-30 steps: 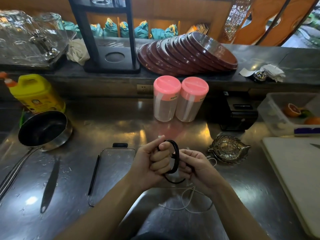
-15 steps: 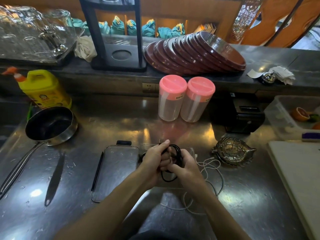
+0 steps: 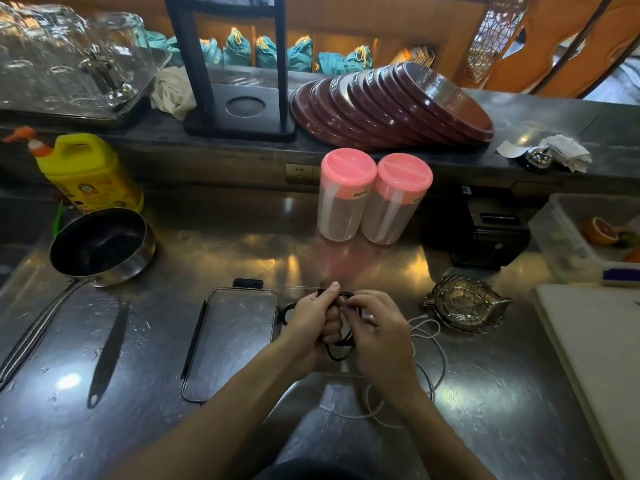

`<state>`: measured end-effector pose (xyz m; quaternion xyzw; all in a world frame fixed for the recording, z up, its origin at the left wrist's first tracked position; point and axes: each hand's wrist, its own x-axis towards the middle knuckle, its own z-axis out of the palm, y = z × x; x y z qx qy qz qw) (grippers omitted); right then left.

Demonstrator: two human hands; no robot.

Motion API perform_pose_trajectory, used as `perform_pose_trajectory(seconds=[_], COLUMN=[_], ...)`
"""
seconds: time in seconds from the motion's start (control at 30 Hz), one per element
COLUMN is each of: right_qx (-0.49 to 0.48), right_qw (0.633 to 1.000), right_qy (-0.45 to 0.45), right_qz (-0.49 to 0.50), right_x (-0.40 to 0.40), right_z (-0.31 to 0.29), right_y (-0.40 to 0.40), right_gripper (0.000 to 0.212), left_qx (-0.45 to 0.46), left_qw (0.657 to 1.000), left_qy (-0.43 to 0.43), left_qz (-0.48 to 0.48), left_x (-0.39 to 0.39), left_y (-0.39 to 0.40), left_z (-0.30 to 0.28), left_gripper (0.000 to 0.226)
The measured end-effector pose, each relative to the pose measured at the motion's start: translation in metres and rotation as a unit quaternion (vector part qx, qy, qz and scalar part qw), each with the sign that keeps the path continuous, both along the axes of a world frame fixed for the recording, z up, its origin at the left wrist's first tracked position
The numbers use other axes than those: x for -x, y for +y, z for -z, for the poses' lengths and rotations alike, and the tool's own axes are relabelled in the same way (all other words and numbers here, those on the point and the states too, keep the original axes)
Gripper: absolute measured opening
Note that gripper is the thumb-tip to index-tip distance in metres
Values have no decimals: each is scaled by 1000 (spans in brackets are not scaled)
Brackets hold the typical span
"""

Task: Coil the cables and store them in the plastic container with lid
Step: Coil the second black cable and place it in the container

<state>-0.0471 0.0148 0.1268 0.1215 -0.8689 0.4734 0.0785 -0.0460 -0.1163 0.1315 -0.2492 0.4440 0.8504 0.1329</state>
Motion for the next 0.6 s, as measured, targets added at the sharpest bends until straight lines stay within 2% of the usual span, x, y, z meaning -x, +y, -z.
perform_pose_trajectory(seconds=[0.07,0.13,0.23,0.33,0.4,0.47,0.53,0.6], right_qx=[192,386,504,492,411,312,253,242], right_qw=[977,905,827,798,815,831,832,831], right_qy=[-87,-179,-251,-345,-407,-456,-478,-480], right_qz=[19,15,11,48,25,-59,-126,-141], right_x=[5,14,26,34,37,37,38,39], right_z=[-18,-39,-52,-41,-31,-23,-21,-23], right_y=[2,9,24,29,29,27,28,30], right_gripper=[9,5,12,19,16,22,29,30], left_qx=[-6,-48,-147,-130,-75,-27,24,100], left_qw=[1000,998,989,988,987,982,984,985], left_qy=[-13,-30,-21,27,62,75,70,70], left_qz=[-1,3,16,78,131,174,164,119], left_x=[-2,-5,-7,-7,-7,-7,-4,-2], left_y=[-2,-6,-13,-14,-12,-8,-5,-4], left_z=[5,9,2,-15,-23,-26,-28,-27], left_gripper=[35,33,32,36,35,33,28,20])
